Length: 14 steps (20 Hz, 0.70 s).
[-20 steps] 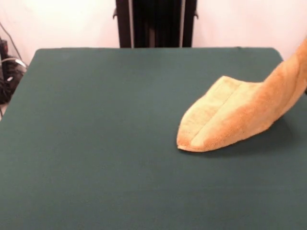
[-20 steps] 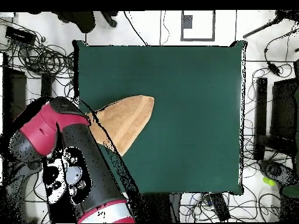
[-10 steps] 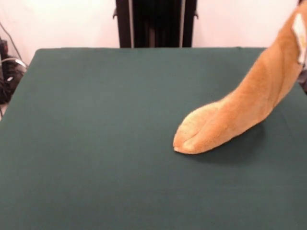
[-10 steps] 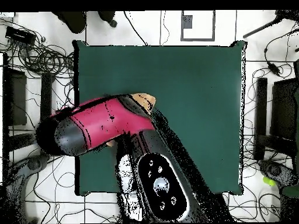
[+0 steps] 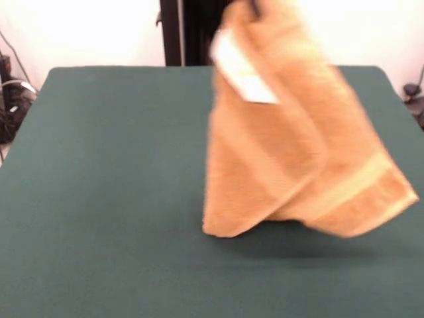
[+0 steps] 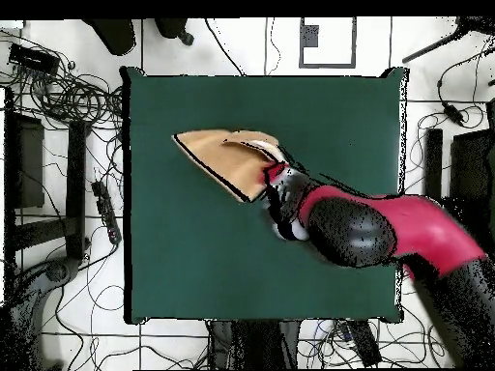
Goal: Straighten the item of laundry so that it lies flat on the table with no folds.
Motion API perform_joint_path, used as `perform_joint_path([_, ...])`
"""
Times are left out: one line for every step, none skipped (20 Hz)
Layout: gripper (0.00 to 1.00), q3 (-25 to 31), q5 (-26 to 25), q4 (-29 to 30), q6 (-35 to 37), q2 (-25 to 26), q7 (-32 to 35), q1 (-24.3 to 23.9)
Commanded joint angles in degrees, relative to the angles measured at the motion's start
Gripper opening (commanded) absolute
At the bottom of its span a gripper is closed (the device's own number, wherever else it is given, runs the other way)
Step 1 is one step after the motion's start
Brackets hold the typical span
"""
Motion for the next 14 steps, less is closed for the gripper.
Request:
perform_joint_path([0.0, 14.71, -5.45, 6.39, 13.17, 20.17, -39.46, -10.65])
perform_joint_path([0.0, 13.91, -6.46, 4.72, 14.94, 22.97, -42.92, -11.43])
perform_joint_path([0.0, 12.72, -7.58, 3.07, 16.32, 25.6, -46.08, -12.15])
perform_joint_path([0.0, 11.64, -8.7, 1.4, 17.14, 27.67, -48.59, -12.16])
perform_joint_path([0.0, 10.6, -9.81, -0.08, 17.83, 29.48, -50.94, -12.43])
perform_joint_path([0.0, 9.68, -10.75, -1.29, 17.98, 30.72, -52.21, -12.11])
perform_joint_path([0.0, 9.2, -11.34, -1.89, 17.91, 31.49, -52.84, -12.08])
perform_joint_path([0.0, 8.72, -11.93, -2.49, 17.83, 32.26, -53.46, -12.05])
perform_joint_path([0.0, 8.5, -12.5, -2.87, 17.86, 32.37, -54.18, -12.12])
perform_joint_path([0.0, 8.6, -13.04, -2.92, 17.38, 32.16, -54.15, -11.61])
perform_joint_path([0.0, 8.61, -13.45, -3.04, 17.33, 31.95, -54.51, -11.6])
perform_joint_path([0.0, 8.57, -13.42, -3.06, 16.98, 31.73, -53.8, -11.06])
perform_joint_path([0.0, 8.48, -13.22, -2.91, 16.75, 31.15, -52.93, -10.87])
perform_joint_path([0.0, 8.39, -13.02, -2.75, 16.53, 30.58, -52.07, -10.68])
